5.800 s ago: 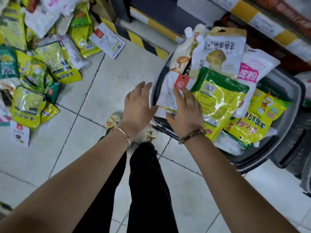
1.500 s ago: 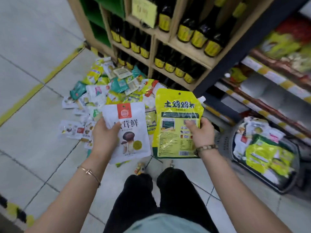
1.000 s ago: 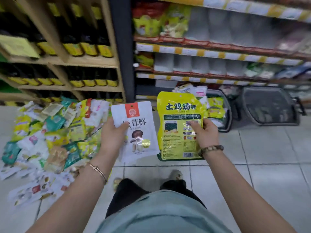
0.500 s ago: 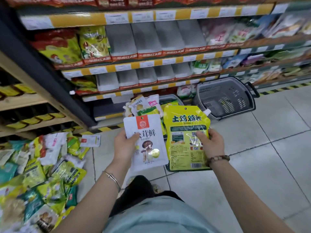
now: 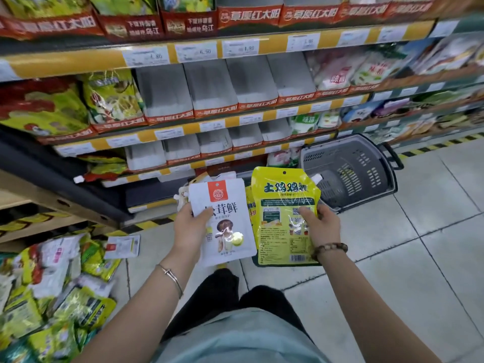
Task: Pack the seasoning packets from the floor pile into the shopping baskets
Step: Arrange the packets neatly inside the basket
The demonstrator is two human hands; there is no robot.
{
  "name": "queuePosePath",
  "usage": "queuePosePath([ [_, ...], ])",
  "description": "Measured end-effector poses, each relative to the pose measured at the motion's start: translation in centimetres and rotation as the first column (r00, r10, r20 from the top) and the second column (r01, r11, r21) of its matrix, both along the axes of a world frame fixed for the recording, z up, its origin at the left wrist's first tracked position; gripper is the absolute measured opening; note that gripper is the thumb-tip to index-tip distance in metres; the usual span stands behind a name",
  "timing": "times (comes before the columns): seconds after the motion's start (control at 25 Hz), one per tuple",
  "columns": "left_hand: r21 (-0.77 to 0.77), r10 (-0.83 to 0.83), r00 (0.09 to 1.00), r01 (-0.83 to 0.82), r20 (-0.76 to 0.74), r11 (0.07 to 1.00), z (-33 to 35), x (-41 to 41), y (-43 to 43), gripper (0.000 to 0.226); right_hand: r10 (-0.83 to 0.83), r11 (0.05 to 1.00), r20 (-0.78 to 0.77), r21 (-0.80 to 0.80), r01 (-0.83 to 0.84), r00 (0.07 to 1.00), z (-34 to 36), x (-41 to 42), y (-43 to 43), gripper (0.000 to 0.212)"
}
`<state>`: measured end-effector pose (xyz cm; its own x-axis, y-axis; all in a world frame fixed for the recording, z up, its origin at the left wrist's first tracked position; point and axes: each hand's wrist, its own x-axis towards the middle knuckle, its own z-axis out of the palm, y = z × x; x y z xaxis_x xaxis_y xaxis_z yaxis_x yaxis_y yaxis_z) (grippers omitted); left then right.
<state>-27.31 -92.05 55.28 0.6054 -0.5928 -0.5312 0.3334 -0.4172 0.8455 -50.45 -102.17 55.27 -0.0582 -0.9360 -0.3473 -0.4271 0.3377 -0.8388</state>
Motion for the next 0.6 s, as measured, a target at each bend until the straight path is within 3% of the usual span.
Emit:
queuePosePath([
  [0.32, 0.15, -0.048, 0.998, 0.04, 0.05, 0.988, -4.9, 1.4, -7.3, 0.02, 0.094, 0.993, -0.123, 0.084, -0.084, 0.988, -4.4, 2.2, -7.9, 0.024],
  [0.44, 0.23, -0.075, 0.992, 0.051, 0.098, 0.972, -8.8, 1.2, -9.3, 0.023, 0.166, 0.978, -0.189, 0.159, -0.137, 0.968, -8.7, 2.0, -10.8, 0.029],
  [0.6, 0.425, -0.077, 0.989, 0.018, 0.122, 0.905, -16.4, 1.8, -12.7, 0.032, 0.219, 0.947, -0.281, 0.293, -0.134, 0.934, -16.2, 2.9, -14.4, 0.018],
])
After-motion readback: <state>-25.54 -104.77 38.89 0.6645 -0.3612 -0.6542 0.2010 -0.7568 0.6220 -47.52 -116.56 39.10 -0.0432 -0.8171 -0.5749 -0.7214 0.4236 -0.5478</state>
